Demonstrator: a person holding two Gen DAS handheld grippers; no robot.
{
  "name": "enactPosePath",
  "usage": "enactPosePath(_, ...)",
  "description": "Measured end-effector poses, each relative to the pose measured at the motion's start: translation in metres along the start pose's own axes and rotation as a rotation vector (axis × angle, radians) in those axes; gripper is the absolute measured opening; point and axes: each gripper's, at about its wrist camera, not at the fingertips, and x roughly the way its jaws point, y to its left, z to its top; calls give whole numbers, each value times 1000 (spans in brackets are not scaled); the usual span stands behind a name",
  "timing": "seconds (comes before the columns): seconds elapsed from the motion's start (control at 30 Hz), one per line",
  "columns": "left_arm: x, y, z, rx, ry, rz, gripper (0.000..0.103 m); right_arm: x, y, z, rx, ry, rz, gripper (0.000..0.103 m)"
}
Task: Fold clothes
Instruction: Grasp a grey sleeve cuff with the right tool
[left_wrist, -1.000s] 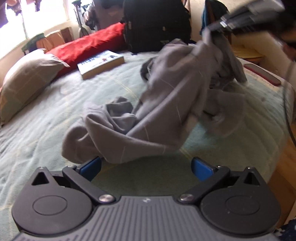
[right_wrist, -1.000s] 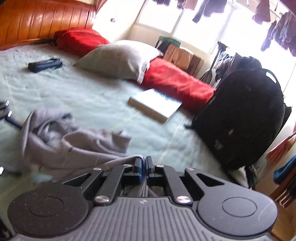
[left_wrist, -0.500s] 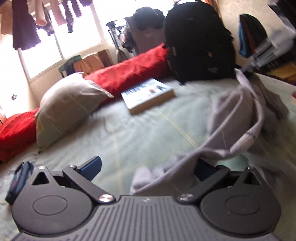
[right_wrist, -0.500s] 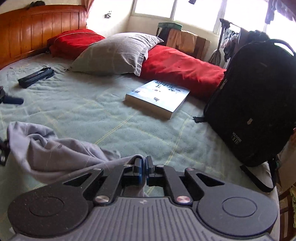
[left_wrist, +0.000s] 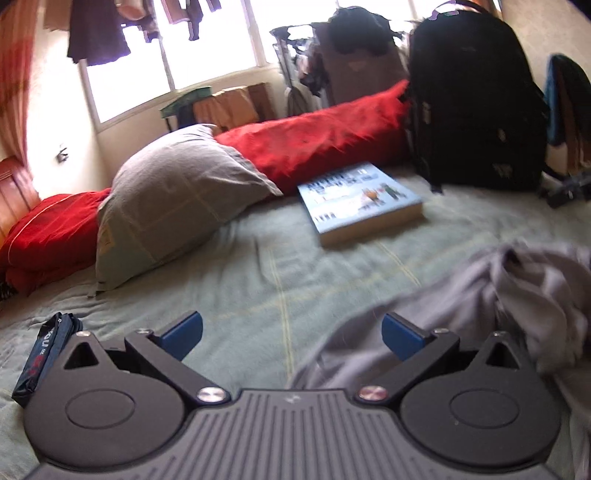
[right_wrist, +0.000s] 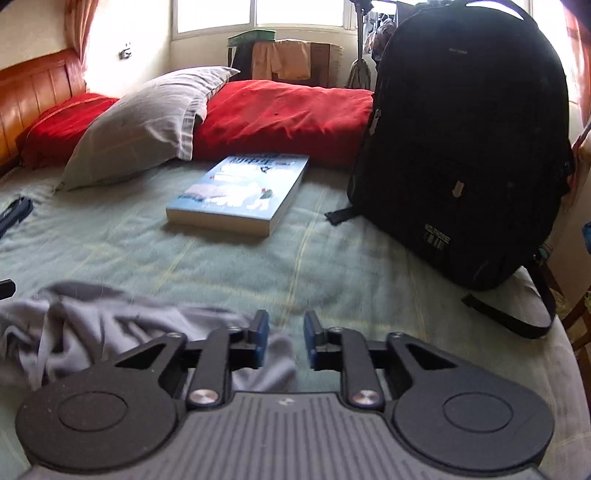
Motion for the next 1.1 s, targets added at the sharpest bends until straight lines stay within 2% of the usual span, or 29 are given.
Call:
enactPosePath(0.1,-17,-4,-10,-12,1,-28,102,-23,7,-11,-10,-16,20,34)
enactPosePath(0.23,-41,-6,-21,-35,15,-71,102,-64,21,-26,-8,-63,60,49)
enactPosePath(0.3,-53,-10,-29,-22,26,-97,103,-83,30,-36,3,-80,93,51)
enactPosePath(0.43,-72,-21,-47,12,58,-155,103,-104,53,-63,20,-49,177,59)
enactPosePath(0.53,-84,-27,-61,28,72,-187,103,-104,74,-81,23,10,242,59)
enactPosePath(0.6,-91,-28,-71,36,76,-200,103,-100,89,-92,10,53,271,63)
enactPosePath(0.67,-95,-26,-79,41,82,-207,103,-96,105,-102,-6,92,293,70)
enactPosePath(0.83,-98,-15,-97,30,103,-199,103,-85,134,-117,-33,149,309,71)
enactPosePath(1.1,-111,17,-117,-28,89,-194,103,-81,151,-129,31,186,321,71)
